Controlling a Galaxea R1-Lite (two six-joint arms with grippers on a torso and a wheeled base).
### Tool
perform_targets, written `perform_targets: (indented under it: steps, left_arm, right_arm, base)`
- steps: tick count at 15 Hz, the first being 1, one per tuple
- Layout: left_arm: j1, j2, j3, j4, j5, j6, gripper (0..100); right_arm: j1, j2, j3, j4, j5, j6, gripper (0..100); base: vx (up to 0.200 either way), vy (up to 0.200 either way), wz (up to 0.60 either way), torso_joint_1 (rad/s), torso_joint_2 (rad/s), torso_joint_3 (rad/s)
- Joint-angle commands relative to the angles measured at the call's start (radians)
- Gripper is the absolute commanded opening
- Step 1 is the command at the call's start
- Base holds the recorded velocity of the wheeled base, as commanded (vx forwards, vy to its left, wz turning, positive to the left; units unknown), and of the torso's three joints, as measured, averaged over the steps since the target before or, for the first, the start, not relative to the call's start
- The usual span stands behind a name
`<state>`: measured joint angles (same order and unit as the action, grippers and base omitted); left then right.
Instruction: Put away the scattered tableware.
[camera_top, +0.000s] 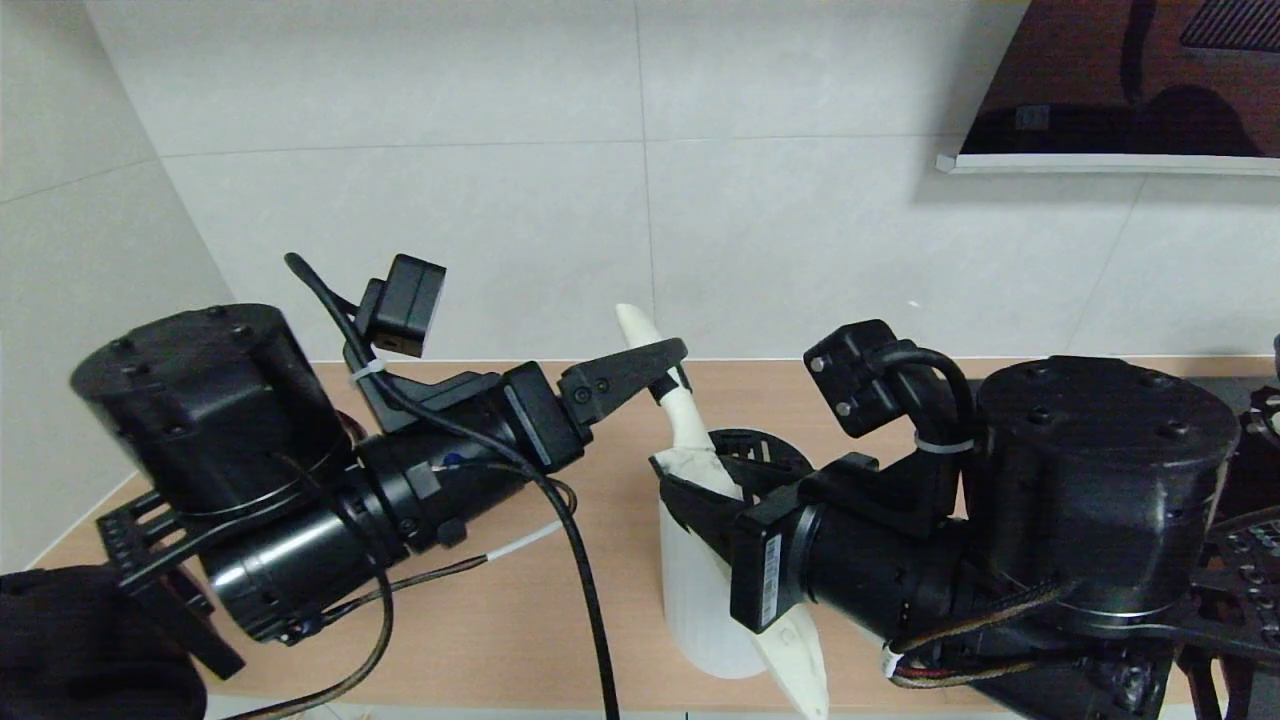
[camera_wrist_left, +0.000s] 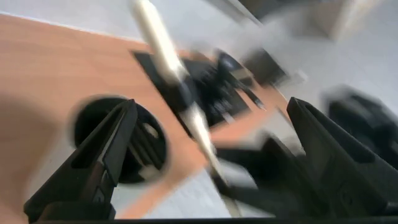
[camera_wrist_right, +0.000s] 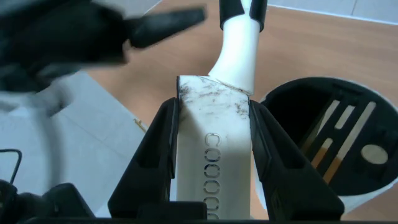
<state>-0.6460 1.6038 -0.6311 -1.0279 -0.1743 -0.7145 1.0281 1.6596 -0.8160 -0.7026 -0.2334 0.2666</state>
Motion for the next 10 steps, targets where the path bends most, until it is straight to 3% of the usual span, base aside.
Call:
perform_targets:
  steps: [1,10]
  left_arm:
    - [-0.014,0.051,-0.024,0.000,0.019,0.001,100]
    - [-0.017,0.074,-0.025,-0.001,0.021,0.000,100]
  right_arm:
    - [0.009,0.005,0.004,0.000,0.000,-0.001,0]
    - [0.027,0.008,0.011,0.000,-0.003,-0.001,0]
  base:
    - [0.000,0.000,0.00,0.000,0.00,0.000]
    - [0.000,0.000,0.00,0.000,0.00,0.000]
